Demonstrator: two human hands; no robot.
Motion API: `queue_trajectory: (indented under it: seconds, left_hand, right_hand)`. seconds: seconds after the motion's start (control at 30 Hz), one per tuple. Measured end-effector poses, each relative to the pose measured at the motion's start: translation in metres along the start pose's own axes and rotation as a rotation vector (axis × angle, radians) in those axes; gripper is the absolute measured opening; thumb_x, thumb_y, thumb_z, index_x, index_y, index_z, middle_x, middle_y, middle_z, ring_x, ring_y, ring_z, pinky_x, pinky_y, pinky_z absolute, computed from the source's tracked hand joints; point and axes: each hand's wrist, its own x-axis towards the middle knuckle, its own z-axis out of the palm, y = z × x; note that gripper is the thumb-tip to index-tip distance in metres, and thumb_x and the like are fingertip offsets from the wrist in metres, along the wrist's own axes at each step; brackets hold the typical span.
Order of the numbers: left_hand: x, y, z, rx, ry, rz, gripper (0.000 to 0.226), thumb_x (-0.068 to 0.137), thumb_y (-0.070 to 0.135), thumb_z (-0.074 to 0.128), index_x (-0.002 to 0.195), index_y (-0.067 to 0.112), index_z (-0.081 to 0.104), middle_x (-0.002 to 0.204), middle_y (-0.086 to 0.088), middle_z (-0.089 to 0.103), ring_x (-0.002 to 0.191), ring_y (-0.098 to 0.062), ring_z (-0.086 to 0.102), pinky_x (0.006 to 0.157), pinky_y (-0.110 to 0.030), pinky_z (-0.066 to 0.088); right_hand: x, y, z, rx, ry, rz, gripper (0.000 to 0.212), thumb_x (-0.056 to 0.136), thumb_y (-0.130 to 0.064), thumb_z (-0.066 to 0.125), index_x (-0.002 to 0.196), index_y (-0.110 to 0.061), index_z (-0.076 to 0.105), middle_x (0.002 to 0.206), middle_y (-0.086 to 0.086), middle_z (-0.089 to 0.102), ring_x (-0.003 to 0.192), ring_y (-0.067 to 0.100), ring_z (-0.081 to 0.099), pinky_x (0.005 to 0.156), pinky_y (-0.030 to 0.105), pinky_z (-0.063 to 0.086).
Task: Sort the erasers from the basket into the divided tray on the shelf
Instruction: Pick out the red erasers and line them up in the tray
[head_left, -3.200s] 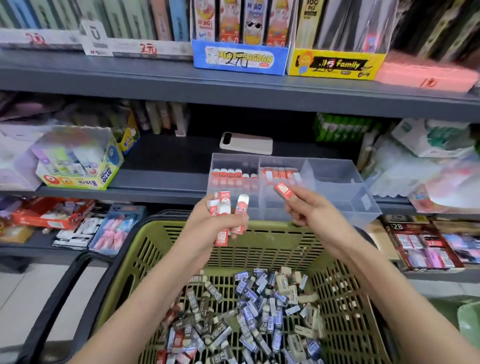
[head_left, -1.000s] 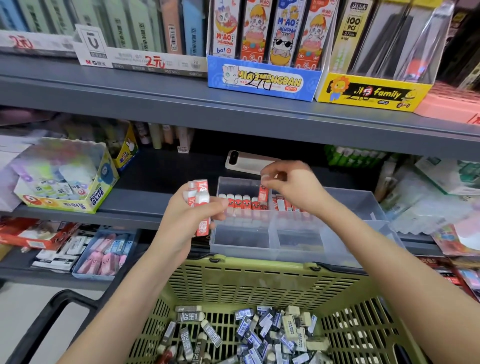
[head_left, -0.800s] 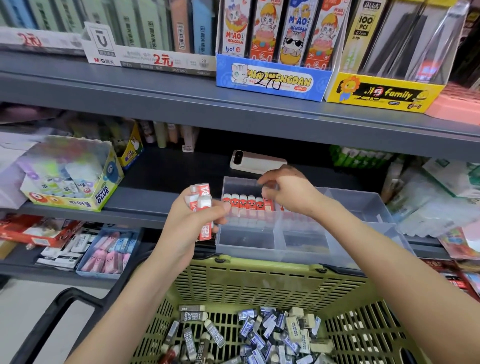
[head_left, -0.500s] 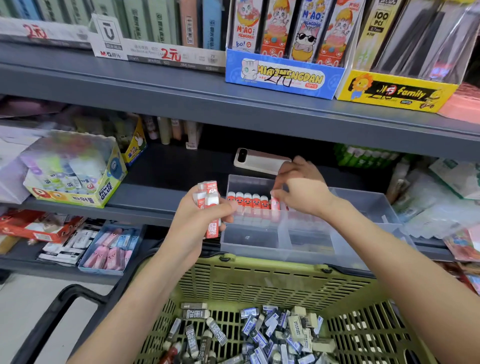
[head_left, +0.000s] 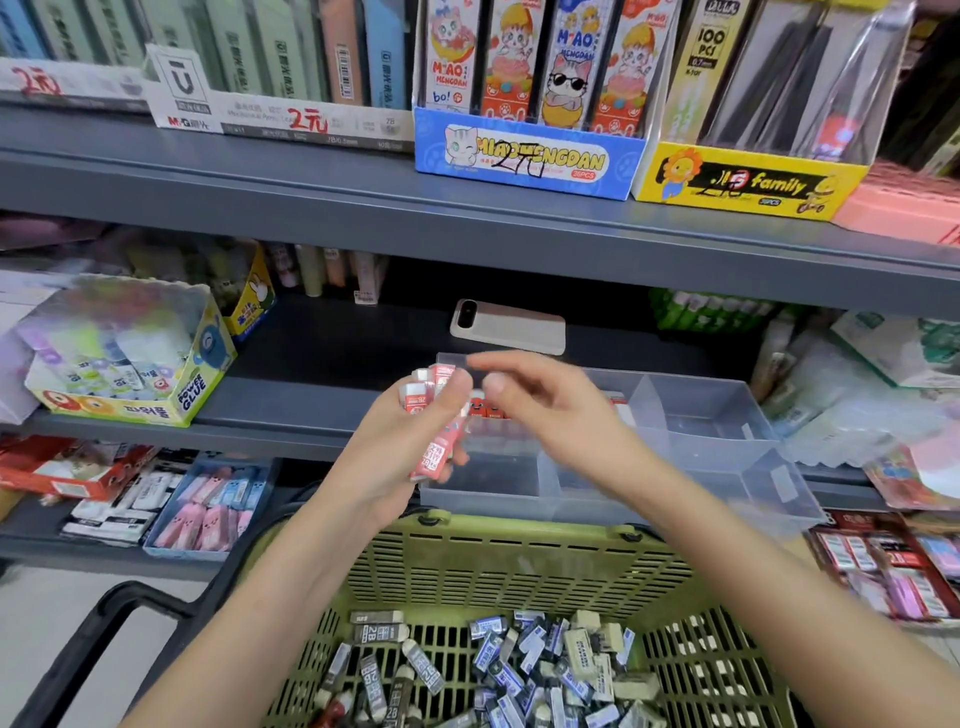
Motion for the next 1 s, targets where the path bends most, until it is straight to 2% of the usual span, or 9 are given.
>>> queue_trajectory:
  seconds: [0.1,0.2,0.37,0.43,0.57,0.67,0.77,0.87,1.0]
  left_hand:
    - [0.000,-0.004,0.017,-0.081,0.032,0.002,0.064,0.056,0.069,0.061,0.085,0.012,0.057,0.058,-0.001,0.059,0.044,-0.010,0.052,0.034,-0.019,0.033]
    - [-0.003,-0.010,0.034,-0.158,0.160,-0.013,0.055,0.062,0.066,0.058,0.080,0.013,0.057,0.058,-0.001,0.060,0.046,-0.011,0.053,0.036,-0.018,0.035]
    - [-0.004,-0.011,0.044,-0.192,0.234,0.015,0.040,0.092,0.051,0.046,0.086,0.012,0.052,0.061,-0.005,0.061,0.042,-0.011,0.051,0.035,-0.019,0.035]
    - [-0.005,-0.007,0.033,-0.209,0.256,0.020,0.034,0.095,0.047,0.046,0.087,0.014,0.049,0.058,-0.005,0.060,0.041,-0.011,0.049,0.033,-0.018,0.033]
    - [-0.009,0.001,0.002,-0.318,0.314,0.009,0.021,0.096,0.037,0.050,0.090,0.016,0.050,0.058,-0.005,0.053,0.045,-0.011,0.053,0.032,-0.016,0.030]
    - [-0.011,0.005,-0.015,-0.399,0.332,0.011,0.011,0.098,0.024,0.048,0.094,0.015,0.051,0.059,-0.006,0.054,0.045,-0.013,0.054,0.032,-0.015,0.029]
    - [-0.011,0.006,-0.027,-0.393,0.321,0.021,0.007,0.098,0.018,0.049,0.096,0.014,0.053,0.063,-0.008,0.056,0.046,-0.014,0.055,0.034,-0.016,0.030]
    - [-0.010,0.003,-0.033,-0.388,0.301,0.015,0.009,0.094,0.016,0.053,0.100,0.011,0.058,0.061,-0.006,0.059,0.046,-0.012,0.055,0.034,-0.016,0.032]
    - [-0.008,-0.002,-0.036,-0.353,0.279,0.014,0.025,0.080,0.023,0.067,0.096,0.006,0.059,0.064,-0.005,0.062,0.050,-0.010,0.054,0.034,-0.015,0.031]
  right_hand:
    - [-0.019,-0.010,0.016,-0.018,0.028,-0.038,0.033,0.087,-0.019,0.065,0.117,-0.030,0.059,0.091,0.003,0.063,0.082,0.017,0.058,0.078,0.033,0.048]
    - [-0.031,-0.009,0.022,0.013,0.161,0.004,0.029,0.083,-0.017,0.069,0.110,-0.025,0.062,0.089,-0.001,0.062,0.076,0.017,0.061,0.072,0.034,0.054]
    - [-0.032,-0.001,0.003,0.472,0.363,0.188,0.027,0.072,-0.004,0.077,0.091,-0.012,0.060,0.076,0.003,0.065,0.059,0.009,0.061,0.055,0.019,0.050]
    - [-0.018,0.003,-0.014,0.533,0.460,0.222,0.024,0.072,-0.002,0.076,0.087,-0.008,0.059,0.074,0.007,0.066,0.054,0.010,0.060,0.052,0.017,0.047]
    - [0.025,0.015,-0.018,0.384,0.447,0.260,0.015,0.075,0.005,0.072,0.081,-0.004,0.062,0.069,0.003,0.063,0.055,0.012,0.061,0.060,0.022,0.056]
    - [0.051,0.023,0.005,0.234,0.364,0.323,0.017,0.077,0.009,0.069,0.092,0.008,0.063,0.068,0.004,0.060,0.055,0.016,0.058,0.064,0.026,0.055]
    - [0.067,0.031,0.026,0.133,0.290,0.367,0.013,0.078,0.005,0.068,0.090,0.004,0.067,0.076,0.012,0.065,0.059,0.021,0.060,0.069,0.031,0.057]
    - [0.072,0.036,0.040,0.021,0.213,0.459,0.010,0.081,0.000,0.066,0.091,0.003,0.069,0.081,0.019,0.067,0.065,0.026,0.064,0.077,0.042,0.057]
    - [0.073,0.039,0.041,-0.195,0.178,0.446,0.015,0.077,0.003,0.068,0.091,0.000,0.070,0.088,0.014,0.069,0.072,0.023,0.064,0.080,0.035,0.056]
